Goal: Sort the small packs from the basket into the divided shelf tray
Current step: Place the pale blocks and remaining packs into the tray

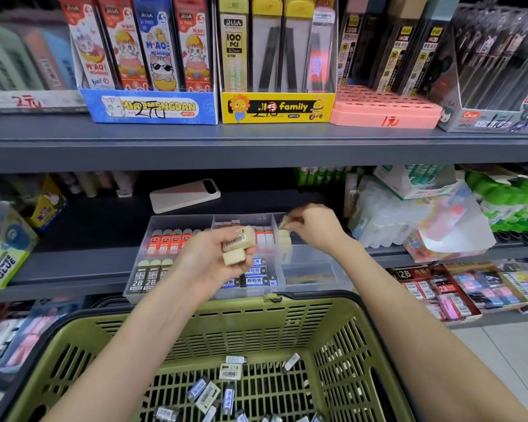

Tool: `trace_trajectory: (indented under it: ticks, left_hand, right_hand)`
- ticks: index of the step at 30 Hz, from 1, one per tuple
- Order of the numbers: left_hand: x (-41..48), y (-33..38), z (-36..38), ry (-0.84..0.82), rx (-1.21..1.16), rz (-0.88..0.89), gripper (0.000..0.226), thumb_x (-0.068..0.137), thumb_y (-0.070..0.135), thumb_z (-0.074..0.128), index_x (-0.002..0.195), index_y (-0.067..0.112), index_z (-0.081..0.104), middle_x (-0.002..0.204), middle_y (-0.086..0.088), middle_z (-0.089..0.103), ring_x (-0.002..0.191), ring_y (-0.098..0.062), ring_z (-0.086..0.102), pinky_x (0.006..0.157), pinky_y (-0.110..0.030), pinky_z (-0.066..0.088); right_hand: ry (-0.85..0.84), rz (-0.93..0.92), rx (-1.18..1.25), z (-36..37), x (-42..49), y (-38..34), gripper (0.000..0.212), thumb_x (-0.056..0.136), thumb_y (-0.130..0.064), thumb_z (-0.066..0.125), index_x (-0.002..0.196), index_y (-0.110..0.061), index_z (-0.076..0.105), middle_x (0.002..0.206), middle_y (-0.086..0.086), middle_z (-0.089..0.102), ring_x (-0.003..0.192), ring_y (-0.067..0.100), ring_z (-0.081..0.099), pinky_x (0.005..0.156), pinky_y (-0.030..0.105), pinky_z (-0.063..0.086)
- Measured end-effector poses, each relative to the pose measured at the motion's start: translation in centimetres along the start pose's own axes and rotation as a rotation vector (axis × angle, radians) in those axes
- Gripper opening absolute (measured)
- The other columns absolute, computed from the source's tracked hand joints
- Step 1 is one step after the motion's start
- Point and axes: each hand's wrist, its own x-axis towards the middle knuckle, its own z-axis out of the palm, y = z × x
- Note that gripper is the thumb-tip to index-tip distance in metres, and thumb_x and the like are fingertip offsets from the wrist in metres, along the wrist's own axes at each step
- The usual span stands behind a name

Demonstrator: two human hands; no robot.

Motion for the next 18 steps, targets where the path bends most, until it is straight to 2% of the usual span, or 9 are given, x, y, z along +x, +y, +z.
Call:
trace_trajectory:
  ticks: [3, 7, 8, 10, 12, 14, 16, 18]
  left_hand:
    - [0.1, -0.1, -0.4, 0.021, 0.099, 0.053, 0.014, 0.089, -0.003, 0.054, 0.102, -0.004, 0.059, 0.081, -0.017, 0.068, 0.063, -0.020, 0.068, 0.043, -0.022, 0.048]
    - [0.3, -0.4, -0.9, 0.064, 0.239, 0.131, 0.026, 0.078, 0.010, 0.070, 0.102, 0.002, 0.062, 0.067, -0.003, 0.069, 0.055, -0.007, 0.061, 0.038, -0.017, 0.041]
    - [0.2, -0.4, -0.9, 0.071, 0.244, 0.142, 0.029, 0.073, 0.014, 0.073, 0.098, 0.005, 0.063, 0.064, 0.000, 0.069, 0.054, -0.005, 0.060, 0.038, -0.016, 0.040]
    - [0.1, -0.4, -0.8, 0.080, 0.231, 0.169, 0.035, 0.060, 0.020, 0.076, 0.091, 0.010, 0.063, 0.063, 0.003, 0.069, 0.054, -0.004, 0.061, 0.037, -0.016, 0.038]
    - [0.0, -0.5, -0.7, 0.079, 0.205, 0.201, 0.036, 0.055, 0.022, 0.077, 0.087, 0.013, 0.062, 0.064, 0.004, 0.070, 0.056, -0.005, 0.063, 0.037, -0.015, 0.038]
    - [0.0, -0.6, -0.5, 0.070, 0.175, 0.226, 0.035, 0.053, 0.022, 0.078, 0.083, 0.014, 0.062, 0.066, 0.002, 0.070, 0.057, -0.006, 0.063, 0.037, -0.015, 0.037]
    - [-0.1, -0.8, -0.1, 0.052, 0.155, 0.239, 0.033, 0.052, 0.020, 0.079, 0.080, 0.015, 0.062, 0.067, 0.001, 0.069, 0.059, -0.008, 0.064, 0.037, -0.015, 0.036]
    - [-0.2, -1.1, 0.5, 0.030, 0.142, 0.235, 0.032, 0.052, 0.019, 0.079, 0.081, 0.016, 0.064, 0.073, -0.003, 0.070, 0.065, -0.012, 0.065, 0.037, -0.015, 0.036]
  right_hand:
    - [-0.049, 0.007, 0.138, 0.9, 0.0, -0.4, 0.029, 0.091, -0.021, 0.053, 0.117, -0.013, 0.064, 0.119, 0.006, 0.065, 0.108, 0.023, 0.058, 0.087, 0.025, 0.040]
    - [-0.141, 0.071, 0.142, 1.2, -0.4, -0.4, 0.032, 0.093, -0.015, 0.044, 0.123, -0.013, 0.056, 0.118, 0.011, 0.063, 0.108, 0.028, 0.057, 0.087, 0.030, 0.043]
    - [-0.131, 0.070, 0.104, 1.0, -0.6, -0.6, 0.033, 0.094, -0.017, 0.042, 0.125, -0.014, 0.053, 0.117, 0.013, 0.064, 0.107, 0.031, 0.058, 0.085, 0.032, 0.044]
    - [-0.005, 0.069, 0.052, 0.0, -1.4, -1.3, 0.032, 0.097, -0.022, 0.040, 0.124, -0.016, 0.054, 0.110, 0.012, 0.067, 0.101, 0.032, 0.060, 0.080, 0.034, 0.045]
    - [0.130, 0.054, 0.258, -1.2, -2.7, -2.3, 0.029, 0.098, -0.031, 0.041, 0.111, -0.016, 0.063, 0.099, 0.004, 0.071, 0.093, 0.022, 0.063, 0.079, 0.034, 0.047]
    - [0.085, 0.012, 0.623, -2.7, -4.5, -3.8, 0.032, 0.096, -0.039, 0.046, 0.093, -0.018, 0.069, 0.082, -0.009, 0.071, 0.077, 0.004, 0.060, 0.073, 0.027, 0.048]
    - [-0.023, -0.053, 0.787, -3.6, -6.1, -5.1, 0.023, 0.092, -0.035, 0.055, 0.084, -0.020, 0.071, 0.073, -0.012, 0.068, 0.068, -0.002, 0.056, 0.065, 0.016, 0.043]
    - [-0.035, -0.067, 0.855, -3.6, -6.8, -5.7, 0.012, 0.089, -0.022, 0.063, 0.088, -0.014, 0.071, 0.077, -0.008, 0.068, 0.071, 0.001, 0.058, 0.064, 0.014, 0.043]
